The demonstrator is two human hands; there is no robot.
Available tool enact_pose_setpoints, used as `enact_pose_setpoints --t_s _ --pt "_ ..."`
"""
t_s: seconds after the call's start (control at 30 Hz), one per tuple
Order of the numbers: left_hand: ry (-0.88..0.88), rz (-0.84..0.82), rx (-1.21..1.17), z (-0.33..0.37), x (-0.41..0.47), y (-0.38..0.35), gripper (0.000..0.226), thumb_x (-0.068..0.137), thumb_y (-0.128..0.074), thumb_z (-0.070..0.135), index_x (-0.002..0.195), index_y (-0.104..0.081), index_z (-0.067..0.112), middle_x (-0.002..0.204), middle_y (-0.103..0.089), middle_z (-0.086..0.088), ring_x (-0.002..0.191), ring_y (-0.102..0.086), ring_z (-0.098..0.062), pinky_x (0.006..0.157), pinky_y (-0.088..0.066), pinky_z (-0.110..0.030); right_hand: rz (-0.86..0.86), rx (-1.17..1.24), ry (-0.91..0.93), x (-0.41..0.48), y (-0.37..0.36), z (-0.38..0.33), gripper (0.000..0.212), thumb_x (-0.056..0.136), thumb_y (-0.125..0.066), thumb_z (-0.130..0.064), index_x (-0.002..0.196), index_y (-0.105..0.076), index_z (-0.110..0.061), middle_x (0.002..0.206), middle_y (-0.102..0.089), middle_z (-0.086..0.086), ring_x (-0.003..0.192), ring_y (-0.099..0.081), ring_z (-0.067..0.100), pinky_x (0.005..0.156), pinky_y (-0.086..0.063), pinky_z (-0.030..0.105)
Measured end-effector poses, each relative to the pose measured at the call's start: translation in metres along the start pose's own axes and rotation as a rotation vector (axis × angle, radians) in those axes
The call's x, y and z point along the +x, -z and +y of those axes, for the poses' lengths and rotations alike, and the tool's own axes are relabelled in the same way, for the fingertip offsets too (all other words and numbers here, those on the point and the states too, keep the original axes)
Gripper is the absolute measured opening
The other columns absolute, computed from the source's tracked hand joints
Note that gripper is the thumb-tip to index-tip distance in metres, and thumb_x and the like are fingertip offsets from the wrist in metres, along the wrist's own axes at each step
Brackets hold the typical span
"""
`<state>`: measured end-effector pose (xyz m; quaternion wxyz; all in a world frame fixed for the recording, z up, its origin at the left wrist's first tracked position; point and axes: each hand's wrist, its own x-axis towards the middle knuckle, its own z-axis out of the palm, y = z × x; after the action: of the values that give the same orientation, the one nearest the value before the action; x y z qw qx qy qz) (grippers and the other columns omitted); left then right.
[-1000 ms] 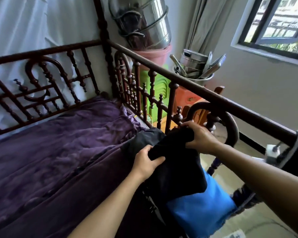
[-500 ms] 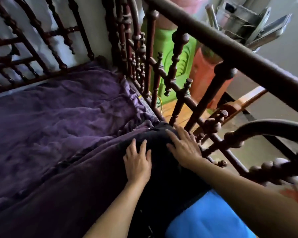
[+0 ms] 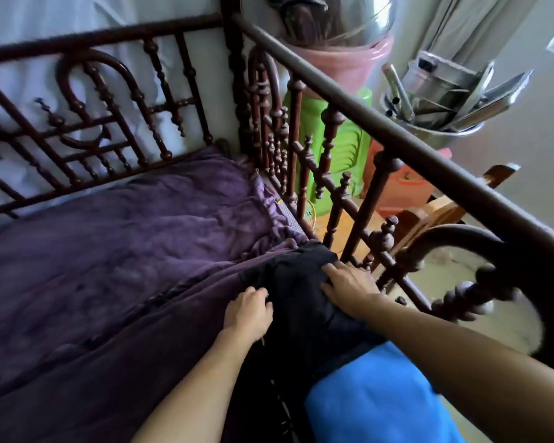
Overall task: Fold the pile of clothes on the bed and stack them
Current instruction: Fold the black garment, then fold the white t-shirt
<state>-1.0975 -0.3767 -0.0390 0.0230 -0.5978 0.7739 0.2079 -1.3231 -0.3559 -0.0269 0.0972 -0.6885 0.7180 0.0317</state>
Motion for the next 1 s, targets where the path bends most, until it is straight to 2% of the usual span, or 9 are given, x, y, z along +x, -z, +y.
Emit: enact_pose_setpoints --t_s 0.1,0.23,0.37,0.47,0.57,0.67,0.77,1.0 --pt "0.06 0.069 -0.017 -0.01 -0.05 0.022 0.028 0.095 -0.048 0.034 0.118 -0.059 0.023 0.119 -0.064 -0.002 0.109 -0.059 -0.025 0.081 -0.046 -0.034 0.047 0.025 0.089 -0.024 0.03 -0.022 0.029 0.093 -0.047 -0.034 0.114 -0.054 -0.016 0.115 -0.058 0.006 0.106 -0.058 0.03 0.069 -0.04 0.036" --pt "0.162 0.174 0.025 -0.027 -0.136 0.043 0.025 0.095 -0.047 0.036 0.114 -0.06 0.025 0.116 -0.065 -0.001 0.105 -0.061 -0.025 0.073 -0.043 -0.031 0.152 0.068 0.254 -0.07 0.065 -0.063 0.03 0.092 -0.048 -0.032 0.116 -0.058 -0.015 0.12 -0.06 0.006 0.109 -0.057 0.029 0.076 -0.045 0.037" --pt "0.241 0.251 0.064 -0.045 -0.224 0.06 0.022 0.094 -0.049 0.035 0.109 -0.061 0.024 0.11 -0.066 -0.002 0.101 -0.062 -0.027 0.067 -0.041 -0.031 0.188 0.086 0.419 -0.123 0.09 -0.109 0.029 0.09 -0.047 -0.031 0.113 -0.057 -0.015 0.118 -0.06 0.008 0.107 -0.058 0.032 0.08 -0.045 0.039" --pt "0.306 0.315 0.061 -0.062 -0.283 0.078 0.022 0.093 -0.05 0.035 0.108 -0.062 0.023 0.109 -0.067 -0.004 0.102 -0.062 -0.029 0.072 -0.045 -0.033 0.23 0.087 0.517 -0.155 0.111 -0.148 0.025 0.09 -0.049 -0.029 0.11 -0.056 -0.016 0.116 -0.061 0.008 0.105 -0.059 0.033 0.078 -0.044 0.038" --pt "0.391 0.371 0.056 -0.085 -0.344 0.096 0.023 0.093 -0.05 0.035 0.108 -0.063 0.024 0.108 -0.067 -0.003 0.102 -0.062 -0.027 0.077 -0.048 -0.034 0.24 0.081 0.6 -0.18 0.131 -0.195 0.033 0.093 -0.049 -0.031 0.121 -0.056 -0.018 0.122 -0.06 0.008 0.109 -0.057 0.034 0.084 -0.046 0.04" --pt "0.473 0.421 0.044 -0.12 -0.406 0.112 0.021 0.093 -0.05 0.036 0.104 -0.063 0.024 0.105 -0.067 -0.003 0.099 -0.062 -0.027 0.077 -0.049 -0.035 0.267 0.074 0.7 -0.203 0.139 -0.253 0.027 0.095 -0.047 -0.033 0.114 -0.057 -0.016 0.118 -0.062 0.009 0.104 -0.059 0.033 0.076 -0.047 0.04" --pt "0.556 0.466 0.036 -0.161 -0.471 0.12 0.02 0.093 -0.049 0.036 0.101 -0.063 0.024 0.104 -0.067 -0.001 0.097 -0.062 -0.025 0.074 -0.048 -0.033 0.273 0.046 0.796 -0.229 0.137 -0.322 0.026 0.096 -0.046 -0.034 0.108 -0.056 -0.014 0.111 -0.062 0.011 0.097 -0.059 0.035 0.067 -0.041 0.038" --pt "0.752 0.519 0.046 -0.286 -0.647 0.121 0.019 0.091 -0.053 0.038 0.095 -0.063 0.022 0.103 -0.068 -0.003 0.1 -0.062 -0.026 0.08 -0.049 -0.033 0.171 0.074 0.978 -0.306 0.102 -0.523 0.029 0.095 -0.047 -0.035 0.118 -0.055 -0.02 0.12 -0.061 0.007 0.102 -0.059 0.032 0.075 -0.048 0.036"
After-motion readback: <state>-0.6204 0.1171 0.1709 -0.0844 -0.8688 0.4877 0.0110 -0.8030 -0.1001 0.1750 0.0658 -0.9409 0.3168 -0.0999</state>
